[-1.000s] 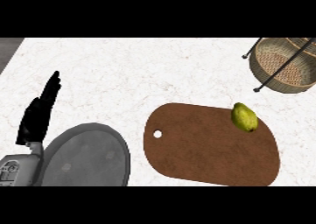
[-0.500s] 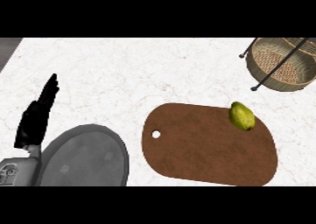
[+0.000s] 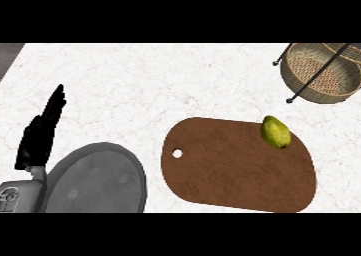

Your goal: Pick the sweet potato from the cutting board and place it in the tiered basket

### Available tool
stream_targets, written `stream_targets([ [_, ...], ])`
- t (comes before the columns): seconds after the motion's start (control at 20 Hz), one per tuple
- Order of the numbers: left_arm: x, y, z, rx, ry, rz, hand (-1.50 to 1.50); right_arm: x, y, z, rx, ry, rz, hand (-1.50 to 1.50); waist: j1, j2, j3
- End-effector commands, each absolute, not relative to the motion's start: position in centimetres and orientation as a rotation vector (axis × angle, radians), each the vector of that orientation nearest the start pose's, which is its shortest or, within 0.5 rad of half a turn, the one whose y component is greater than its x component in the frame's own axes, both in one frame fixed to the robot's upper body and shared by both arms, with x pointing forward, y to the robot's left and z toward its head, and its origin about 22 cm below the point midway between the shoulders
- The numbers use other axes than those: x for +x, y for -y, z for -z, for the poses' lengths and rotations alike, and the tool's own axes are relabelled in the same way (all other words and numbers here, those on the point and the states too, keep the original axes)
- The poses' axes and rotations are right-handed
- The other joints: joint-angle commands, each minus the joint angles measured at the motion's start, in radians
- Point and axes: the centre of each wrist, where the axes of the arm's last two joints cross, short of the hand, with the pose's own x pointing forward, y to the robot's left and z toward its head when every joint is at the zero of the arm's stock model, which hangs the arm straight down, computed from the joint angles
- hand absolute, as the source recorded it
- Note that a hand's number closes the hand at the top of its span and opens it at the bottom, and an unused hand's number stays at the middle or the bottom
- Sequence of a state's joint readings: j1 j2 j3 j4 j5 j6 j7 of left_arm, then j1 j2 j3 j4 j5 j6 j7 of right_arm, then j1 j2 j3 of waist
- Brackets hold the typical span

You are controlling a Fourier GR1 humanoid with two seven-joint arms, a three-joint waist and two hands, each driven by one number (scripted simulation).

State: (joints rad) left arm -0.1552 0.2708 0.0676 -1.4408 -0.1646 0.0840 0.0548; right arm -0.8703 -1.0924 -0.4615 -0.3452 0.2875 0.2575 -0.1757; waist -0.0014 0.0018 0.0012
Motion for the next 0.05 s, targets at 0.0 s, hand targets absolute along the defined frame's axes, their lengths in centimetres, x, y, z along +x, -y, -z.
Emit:
stream_targets([
  [0.0,27.51,-29.78,-2.60,0.434,1.530,0.218,0.00,24.15,61.11,-23.90,-0.840,1.499,-0.064,-1.50,-0.005,0.001,0.002],
])
